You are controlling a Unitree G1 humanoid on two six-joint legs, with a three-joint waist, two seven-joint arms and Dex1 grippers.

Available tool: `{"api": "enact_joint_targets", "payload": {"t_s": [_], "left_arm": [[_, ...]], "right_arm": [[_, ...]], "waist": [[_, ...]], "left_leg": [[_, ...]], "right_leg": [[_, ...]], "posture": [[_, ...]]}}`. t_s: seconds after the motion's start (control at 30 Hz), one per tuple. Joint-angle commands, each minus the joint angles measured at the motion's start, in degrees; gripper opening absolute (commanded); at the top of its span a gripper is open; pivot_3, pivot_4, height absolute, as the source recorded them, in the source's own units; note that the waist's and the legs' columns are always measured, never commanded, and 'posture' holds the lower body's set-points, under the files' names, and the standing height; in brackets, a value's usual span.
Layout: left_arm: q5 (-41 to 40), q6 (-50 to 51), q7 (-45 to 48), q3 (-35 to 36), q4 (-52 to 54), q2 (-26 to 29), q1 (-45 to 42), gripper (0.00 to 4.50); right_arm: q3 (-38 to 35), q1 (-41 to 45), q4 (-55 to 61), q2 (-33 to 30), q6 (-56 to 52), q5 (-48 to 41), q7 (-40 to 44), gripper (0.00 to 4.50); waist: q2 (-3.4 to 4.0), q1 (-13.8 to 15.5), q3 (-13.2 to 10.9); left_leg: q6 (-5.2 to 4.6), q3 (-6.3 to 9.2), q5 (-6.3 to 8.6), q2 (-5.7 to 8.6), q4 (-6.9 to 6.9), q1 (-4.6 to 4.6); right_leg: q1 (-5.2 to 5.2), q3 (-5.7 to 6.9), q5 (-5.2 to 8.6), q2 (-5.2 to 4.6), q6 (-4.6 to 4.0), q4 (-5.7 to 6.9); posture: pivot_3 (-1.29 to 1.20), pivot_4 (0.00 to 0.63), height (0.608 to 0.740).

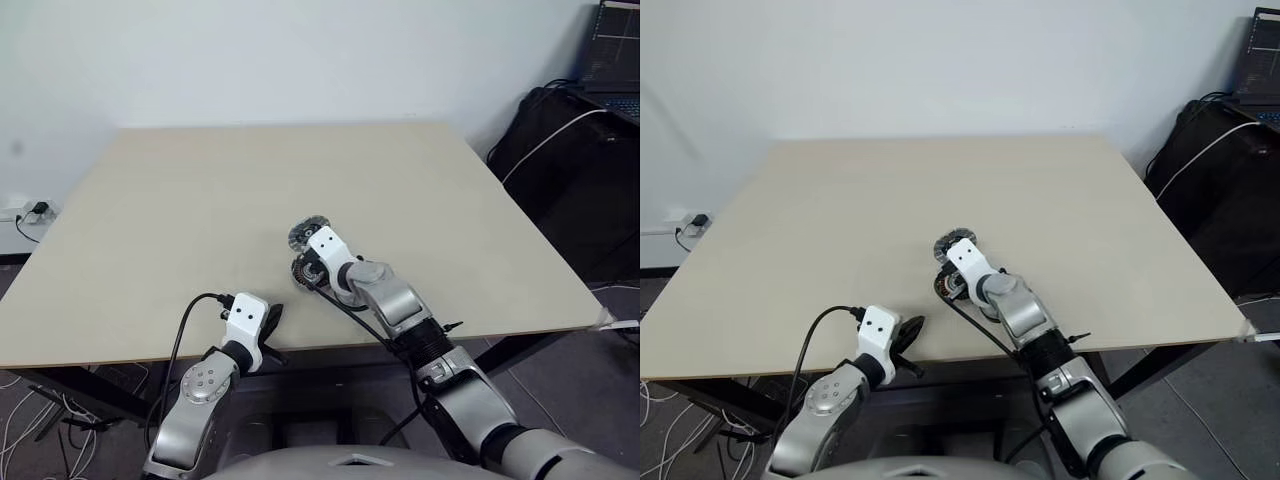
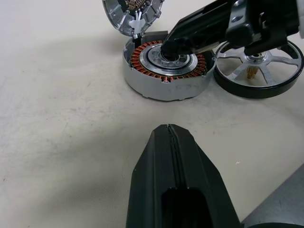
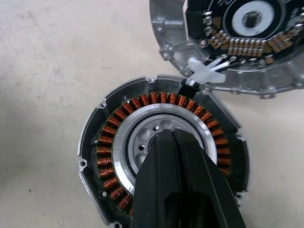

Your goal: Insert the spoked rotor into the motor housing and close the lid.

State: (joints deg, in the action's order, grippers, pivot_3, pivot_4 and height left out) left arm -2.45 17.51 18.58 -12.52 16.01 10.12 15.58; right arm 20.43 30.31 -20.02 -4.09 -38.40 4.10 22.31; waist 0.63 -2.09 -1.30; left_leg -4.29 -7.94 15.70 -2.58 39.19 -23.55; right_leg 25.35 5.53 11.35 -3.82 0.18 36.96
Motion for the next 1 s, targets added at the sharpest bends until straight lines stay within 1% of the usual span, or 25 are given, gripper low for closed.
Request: {"api": "enact_joint_targets", "payload": {"t_s": [0.03,0.27,0.43,0.5,0.67,0.77,0.9,1.0], "left_arm": [[-0.4,0.0,-0.3,0.0,1.2,-0.2,-0.5,0.00],[-0.4,0.3,-0.4,0.0,1.4,-0.3,-0.4,0.00],[-0.4,0.2,-0.4,-0.1,1.4,-0.3,-0.4,0.00],[-0.4,0.0,-0.4,-0.1,1.4,-0.3,-0.4,0.00],[-0.1,-0.7,-0.7,-0.2,1.1,-0.6,-0.5,0.00],[0.1,-0.8,-0.9,-0.4,0.8,-0.8,-0.5,0.00],[-0.1,-0.7,-0.7,-0.8,0.5,-0.9,-0.6,0.00],[-0.3,-0.5,-0.2,-1.1,0.3,-0.5,-0.7,0.00]], "right_arm": [[-0.7,2.3,-0.5,0.7,2.2,0.3,-0.1,0.05],[-1.1,4.0,-3.3,1.2,4.1,0.4,-0.5,0.05],[-1.8,3.4,-1.2,0.6,4.5,0.1,-0.4,0.05],[-2.9,2.4,1.4,0.0,5.0,-0.4,-0.5,0.05],[-6.6,-3.9,13.1,-2.7,7.2,-2.8,0.2,0.05],[-8.3,-7.9,19.7,-5.4,4.1,-4.4,1.6,0.05],[-13.4,-14.7,28.5,-10.1,-1.1,-6.4,1.4,0.05],[-17.8,-19.1,33.3,-12.4,-4.8,-8.3,0.7,0.60]], "waist": [[0.00,0.0,0.0],[0.00,0.0,0.0],[0.00,0.0,0.0],[0.00,0.0,0.0],[0.00,0.1,0.0],[0.00,0.1,0.0],[-0.01,0.5,0.0],[0.00,0.7,0.0]], "left_leg": [[0.00,0.00,0.00,0.00,0.00,0.00],[0.03,-0.01,-0.02,-0.02,0.00,0.00],[0.03,-0.02,-0.02,-0.02,0.00,-0.01],[0.03,-0.02,-0.02,-0.02,0.00,-0.01],[0.03,0.00,-0.01,-0.02,-0.01,-0.02],[0.00,0.00,0.01,-0.01,0.00,-0.01],[-0.03,0.02,0.02,-0.01,0.01,0.00],[-0.04,0.03,0.03,0.00,0.02,-0.01]], "right_leg": [[0.00,0.00,0.00,0.00,0.00,0.00],[0.00,-0.02,0.00,0.04,0.00,0.02],[-0.01,-0.05,-0.01,0.05,0.00,0.02],[0.00,-0.05,-0.01,0.04,0.00,0.02],[0.01,-0.05,0.00,0.04,0.00,-0.01],[0.01,-0.04,0.00,-0.07,0.00,-0.04],[0.01,-0.02,0.00,-0.25,0.00,-0.04],[0.03,-0.02,0.01,-0.26,0.00,-0.04]], "posture": [[0.00,0.000,0.740],[0.00,0.000,0.740],[0.00,0.000,0.740],[0.00,0.000,0.740],[0.00,0.000,0.740],[0.00,0.000,0.740],[0.00,0.000,0.740],[0.00,0.000,0.740]]}}
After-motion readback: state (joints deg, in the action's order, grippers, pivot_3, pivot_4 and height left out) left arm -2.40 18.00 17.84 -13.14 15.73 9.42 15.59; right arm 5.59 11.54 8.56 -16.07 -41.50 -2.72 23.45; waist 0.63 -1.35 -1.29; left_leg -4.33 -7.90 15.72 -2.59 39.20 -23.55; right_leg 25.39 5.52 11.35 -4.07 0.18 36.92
